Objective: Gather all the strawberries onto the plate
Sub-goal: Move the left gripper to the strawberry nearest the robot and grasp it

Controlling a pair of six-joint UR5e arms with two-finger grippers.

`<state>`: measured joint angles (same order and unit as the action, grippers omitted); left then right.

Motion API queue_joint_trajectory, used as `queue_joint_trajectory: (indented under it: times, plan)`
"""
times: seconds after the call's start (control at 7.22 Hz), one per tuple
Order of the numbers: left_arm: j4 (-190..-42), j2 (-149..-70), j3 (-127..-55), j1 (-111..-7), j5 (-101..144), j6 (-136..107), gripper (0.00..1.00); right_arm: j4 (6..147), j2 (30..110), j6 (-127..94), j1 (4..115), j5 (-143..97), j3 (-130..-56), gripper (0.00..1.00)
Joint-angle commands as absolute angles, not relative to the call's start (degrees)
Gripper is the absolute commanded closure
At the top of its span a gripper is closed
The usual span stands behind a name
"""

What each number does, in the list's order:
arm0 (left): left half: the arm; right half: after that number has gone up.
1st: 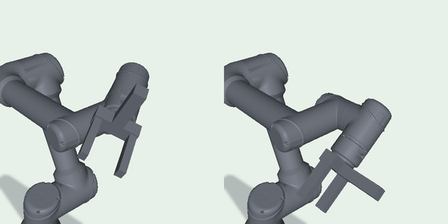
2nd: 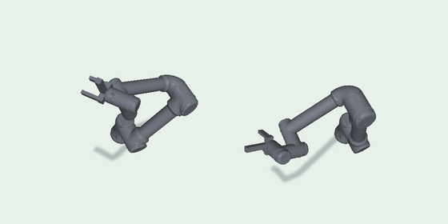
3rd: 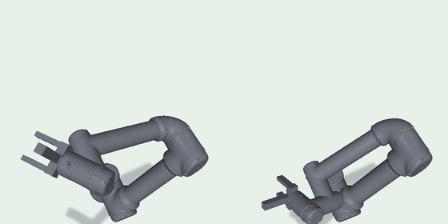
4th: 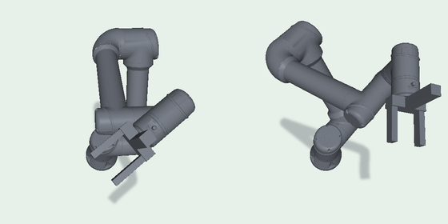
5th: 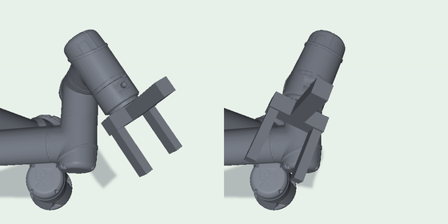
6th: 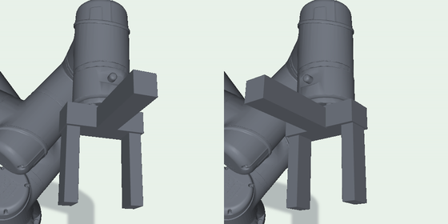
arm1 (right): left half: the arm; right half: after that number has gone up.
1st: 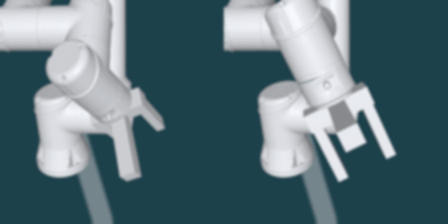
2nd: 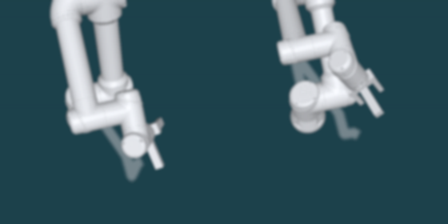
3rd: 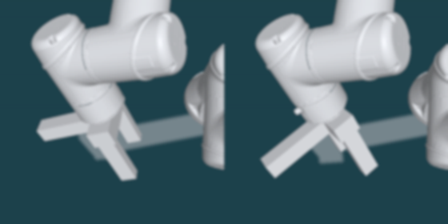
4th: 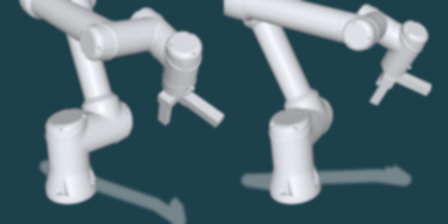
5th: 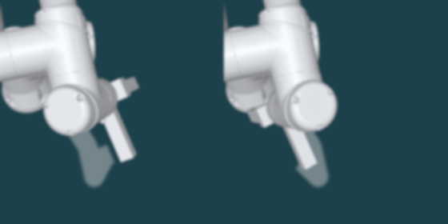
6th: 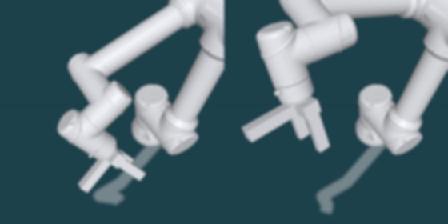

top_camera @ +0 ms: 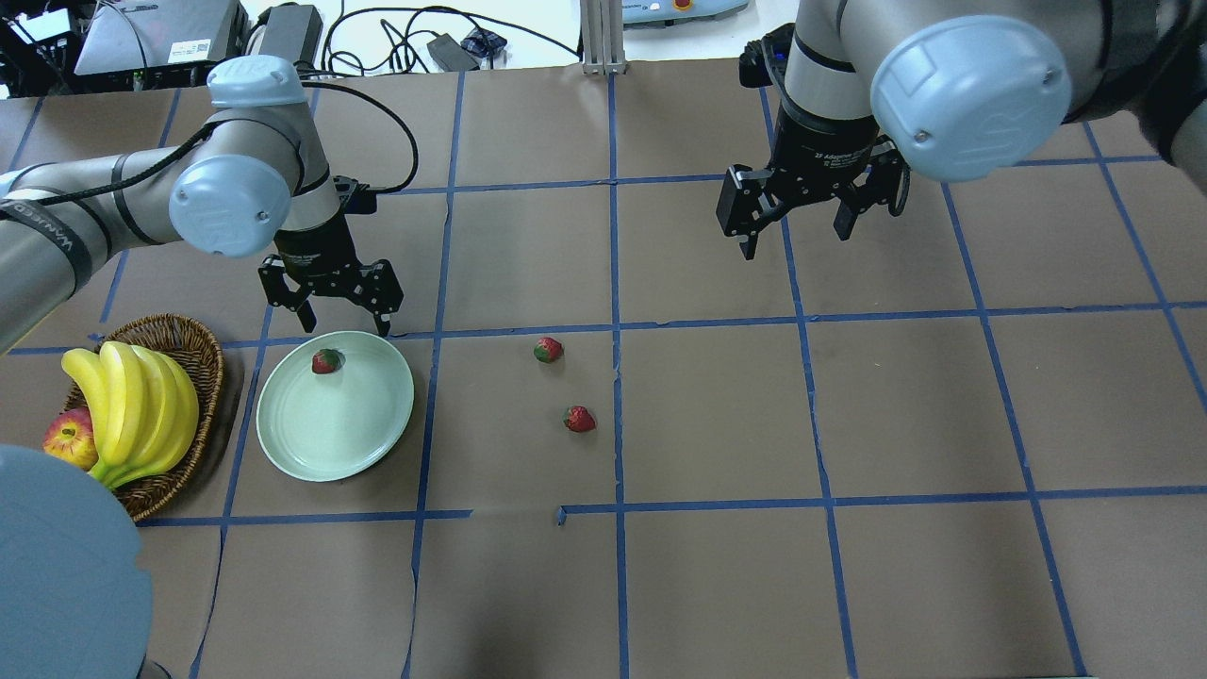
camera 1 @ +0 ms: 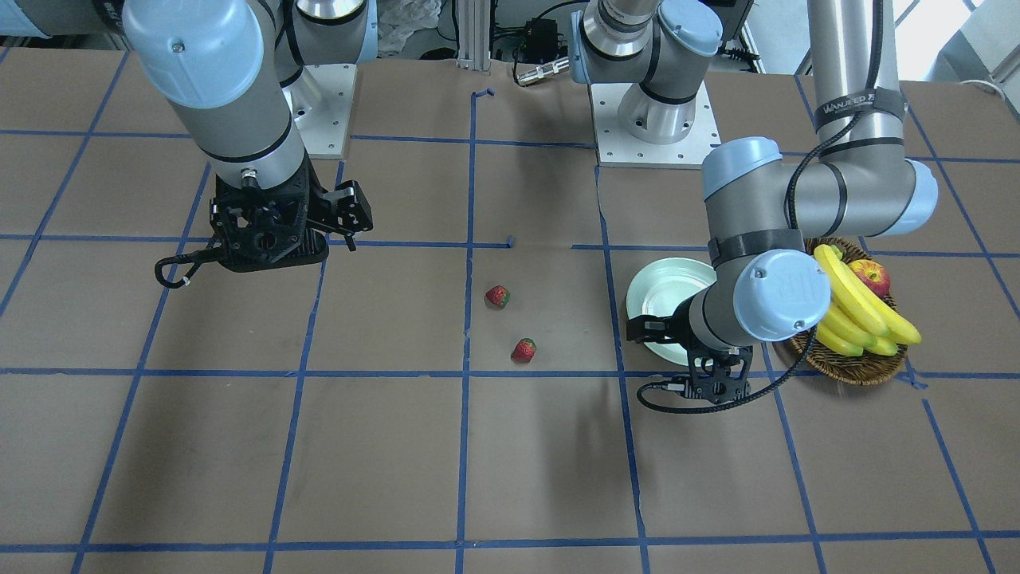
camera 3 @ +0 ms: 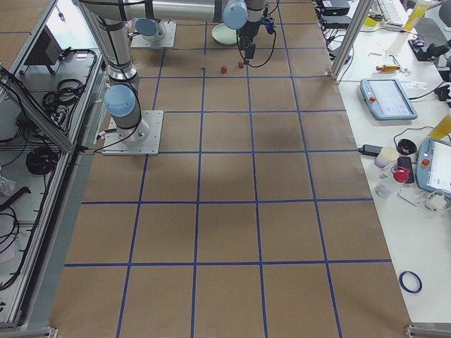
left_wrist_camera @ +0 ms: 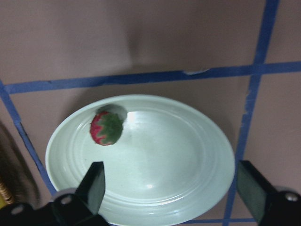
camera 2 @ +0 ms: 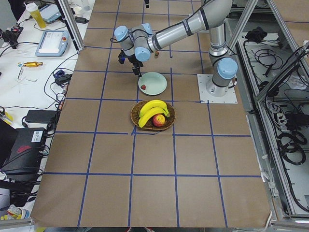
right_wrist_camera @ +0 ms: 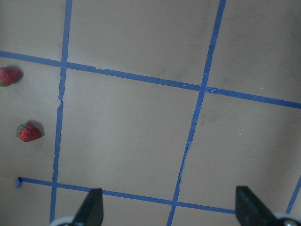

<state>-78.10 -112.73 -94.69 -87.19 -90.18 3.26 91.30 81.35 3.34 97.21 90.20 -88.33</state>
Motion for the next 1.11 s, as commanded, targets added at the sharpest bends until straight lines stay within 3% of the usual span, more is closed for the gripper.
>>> queue_joint_trajectory:
  times: [0.0,0.42,0.69,0.97]
  plan:
    - [-73.32,-113.81,-94.48,-91.12,-84.39,-2.45,0.00,91.23,81.39,3.34,97.21,90.26,-88.33,0.00]
    - [-69.02,-116.53,-94.83,-95.35,-72.73,-11.13,0.01,91.23,81.47,3.34,97.21,90.26,-88.33,0.00]
    - [-68.99,-120.30,-95.10,-97.54,-71.37,-12.04,0.10,91.14,81.47,3.34,97.21,90.26,-88.33,0.00]
    - [-69.60,-122.25,-95.10,-98.09,-71.46,-12.31,0.14,91.05,81.47,3.43,97.21,90.26,-88.33,0.00]
